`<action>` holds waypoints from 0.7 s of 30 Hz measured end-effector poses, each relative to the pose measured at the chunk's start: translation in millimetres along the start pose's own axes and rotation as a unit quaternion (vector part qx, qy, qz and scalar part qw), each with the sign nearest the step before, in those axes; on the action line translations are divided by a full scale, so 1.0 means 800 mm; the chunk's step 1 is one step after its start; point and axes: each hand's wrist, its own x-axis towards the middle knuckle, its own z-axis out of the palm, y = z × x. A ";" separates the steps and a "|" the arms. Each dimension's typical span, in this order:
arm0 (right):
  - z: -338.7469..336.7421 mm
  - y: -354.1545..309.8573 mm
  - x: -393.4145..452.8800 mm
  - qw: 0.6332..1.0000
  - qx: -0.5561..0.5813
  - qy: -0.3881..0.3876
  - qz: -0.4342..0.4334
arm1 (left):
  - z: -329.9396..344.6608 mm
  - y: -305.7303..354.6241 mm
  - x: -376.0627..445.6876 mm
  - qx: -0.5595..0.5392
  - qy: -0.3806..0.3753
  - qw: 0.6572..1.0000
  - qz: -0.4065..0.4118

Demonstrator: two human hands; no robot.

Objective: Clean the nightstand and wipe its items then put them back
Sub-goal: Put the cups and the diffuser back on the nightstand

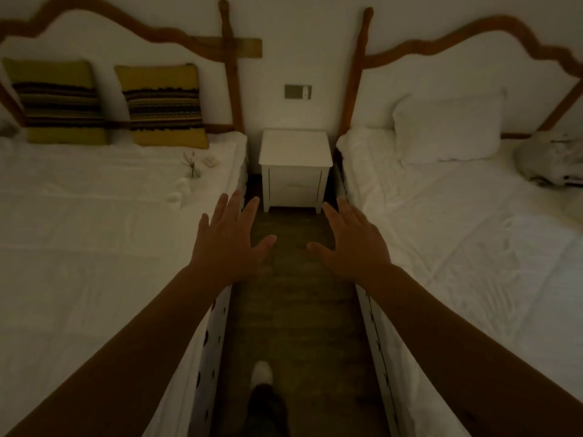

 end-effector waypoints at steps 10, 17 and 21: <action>0.020 -0.006 0.281 1.000 0.018 -0.011 0.013 | 0.035 -0.084 0.282 -0.005 -0.027 0.999 0.022; 0.062 0.008 0.465 0.999 0.022 -0.022 -0.013 | 0.088 -0.127 0.436 -0.002 -0.039 0.999 -0.004; 0.092 0.004 0.568 0.998 0.025 -0.038 -0.051 | 0.123 -0.160 0.509 0.006 -0.041 0.998 -0.036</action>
